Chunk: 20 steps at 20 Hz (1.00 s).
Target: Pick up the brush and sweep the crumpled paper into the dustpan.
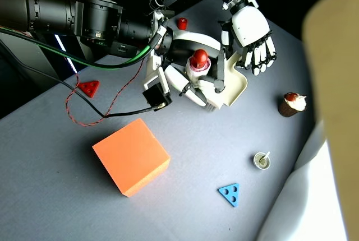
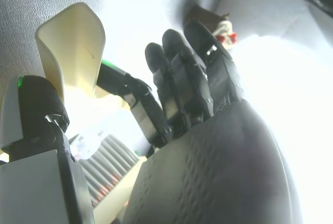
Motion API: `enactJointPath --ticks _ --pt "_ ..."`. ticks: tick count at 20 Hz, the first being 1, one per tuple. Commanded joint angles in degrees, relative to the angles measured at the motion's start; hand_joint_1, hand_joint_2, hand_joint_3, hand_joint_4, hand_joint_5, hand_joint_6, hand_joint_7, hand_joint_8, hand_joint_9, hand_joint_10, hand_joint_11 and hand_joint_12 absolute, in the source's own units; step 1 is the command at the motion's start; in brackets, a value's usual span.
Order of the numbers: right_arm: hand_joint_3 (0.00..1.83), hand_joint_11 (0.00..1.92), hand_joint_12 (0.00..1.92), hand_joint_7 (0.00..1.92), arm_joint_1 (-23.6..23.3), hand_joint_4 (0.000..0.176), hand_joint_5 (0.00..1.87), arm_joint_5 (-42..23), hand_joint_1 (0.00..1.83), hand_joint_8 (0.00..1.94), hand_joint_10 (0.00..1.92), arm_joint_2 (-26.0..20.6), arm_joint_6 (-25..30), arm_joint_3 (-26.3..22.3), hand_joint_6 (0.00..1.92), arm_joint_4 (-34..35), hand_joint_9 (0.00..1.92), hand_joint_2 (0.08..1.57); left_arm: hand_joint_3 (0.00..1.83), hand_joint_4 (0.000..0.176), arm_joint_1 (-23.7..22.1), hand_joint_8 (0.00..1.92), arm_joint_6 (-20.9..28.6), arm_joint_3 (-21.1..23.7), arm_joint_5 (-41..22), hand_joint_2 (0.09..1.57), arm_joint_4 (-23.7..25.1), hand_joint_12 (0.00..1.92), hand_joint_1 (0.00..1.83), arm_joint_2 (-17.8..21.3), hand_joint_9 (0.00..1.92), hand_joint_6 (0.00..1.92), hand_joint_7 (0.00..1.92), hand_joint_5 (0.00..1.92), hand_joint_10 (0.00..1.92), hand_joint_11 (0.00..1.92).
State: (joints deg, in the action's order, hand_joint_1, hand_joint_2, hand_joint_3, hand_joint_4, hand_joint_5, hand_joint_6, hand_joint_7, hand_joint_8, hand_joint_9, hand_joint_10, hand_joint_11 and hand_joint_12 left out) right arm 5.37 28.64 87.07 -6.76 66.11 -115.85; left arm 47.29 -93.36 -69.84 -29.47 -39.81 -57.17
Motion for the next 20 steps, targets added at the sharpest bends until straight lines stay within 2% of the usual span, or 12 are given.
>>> enactJointPath --ticks 1,5,6,8,9,12,13,15,17,20 --pt "0.00 1.46 1.92 1.03 -0.85 0.000 0.84 3.13 1.35 1.94 1.92 0.25 -1.00 0.13 1.92 -3.19 1.27 1.20 0.00 0.000 -0.75 0.00 -0.24 -0.02 -5.69 1.10 1.10 0.76 1.10 -0.26 0.49 0.91 0.58 1.02 0.00 0.10" --pt "0.00 1.46 1.92 1.04 -0.69 0.000 0.84 5.44 1.35 1.94 1.92 3.31 1.29 2.12 1.92 -4.00 1.27 1.21 0.00 0.006 -0.81 0.00 -0.24 -0.11 -5.71 1.10 1.25 0.75 1.09 -0.39 0.50 0.92 0.58 1.02 0.00 0.14" --pt "0.00 1.45 1.92 1.04 -0.55 0.000 0.85 5.97 1.35 1.94 1.92 3.76 5.06 2.67 1.92 -6.94 1.27 1.21 0.00 0.000 -0.80 0.00 -0.24 -0.10 -5.72 1.10 1.27 0.75 1.09 -0.36 0.49 0.91 0.59 1.02 0.00 0.13" --pt "0.00 1.45 1.92 1.04 0.33 0.000 0.83 9.02 1.34 1.94 1.92 4.19 14.03 3.28 1.92 -15.80 1.27 1.21 0.00 0.000 -0.83 0.00 -0.24 -0.11 -5.65 1.10 1.34 0.74 1.11 -0.31 0.49 0.90 0.58 1.03 0.00 0.12" --pt "0.00 1.45 1.92 1.03 0.67 0.000 0.83 10.82 1.36 1.94 1.92 4.25 17.37 3.24 1.92 -17.84 1.26 1.21 0.00 0.000 -0.92 0.00 -0.24 -0.13 -5.65 1.10 1.36 0.75 1.10 -0.36 0.48 0.91 0.58 1.02 0.00 0.11" --pt "0.00 1.46 1.92 1.05 2.19 0.000 0.83 16.05 1.35 1.94 1.92 4.30 26.74 2.91 1.92 -25.07 1.27 1.21 0.00 0.000 -1.07 0.00 -0.24 -0.10 -5.65 1.10 1.36 0.74 1.09 -0.43 0.46 0.93 0.55 1.01 0.00 0.11" --pt "0.00 1.45 1.92 1.05 2.56 0.000 0.82 16.56 1.35 1.94 1.92 4.25 28.00 2.71 1.92 -26.37 1.27 1.20 0.00 0.000 -1.11 0.00 -0.24 -0.09 -5.66 1.10 1.36 0.74 1.11 -0.43 0.49 0.89 0.57 1.03 0.01 0.14" --pt "0.00 1.47 1.92 1.06 2.71 0.000 0.84 16.68 1.36 1.94 1.92 3.98 28.03 2.52 1.92 -26.12 1.27 1.19 0.00 0.000 -1.18 0.01 -0.24 -0.09 -5.66 1.09 1.40 0.73 1.11 -0.42 0.49 0.88 0.58 1.04 0.00 0.13" --pt "0.00 1.45 1.92 1.06 2.59 0.000 0.82 15.63 1.35 1.94 1.92 3.45 23.32 2.80 1.92 -25.89 1.28 1.19 0.00 0.000 -1.25 0.00 -0.24 -0.05 -5.61 1.09 1.46 0.73 1.11 -0.38 0.49 0.88 0.58 1.04 0.00 0.13" --pt "0.00 1.45 1.92 1.07 1.11 0.000 0.82 10.37 1.32 1.94 1.92 1.52 20.62 2.60 1.92 -24.54 1.28 1.21 0.00 0.000 -1.39 0.00 -0.24 -0.06 -5.61 1.10 1.46 0.73 1.10 -0.46 0.49 0.91 0.59 1.02 0.00 0.13"
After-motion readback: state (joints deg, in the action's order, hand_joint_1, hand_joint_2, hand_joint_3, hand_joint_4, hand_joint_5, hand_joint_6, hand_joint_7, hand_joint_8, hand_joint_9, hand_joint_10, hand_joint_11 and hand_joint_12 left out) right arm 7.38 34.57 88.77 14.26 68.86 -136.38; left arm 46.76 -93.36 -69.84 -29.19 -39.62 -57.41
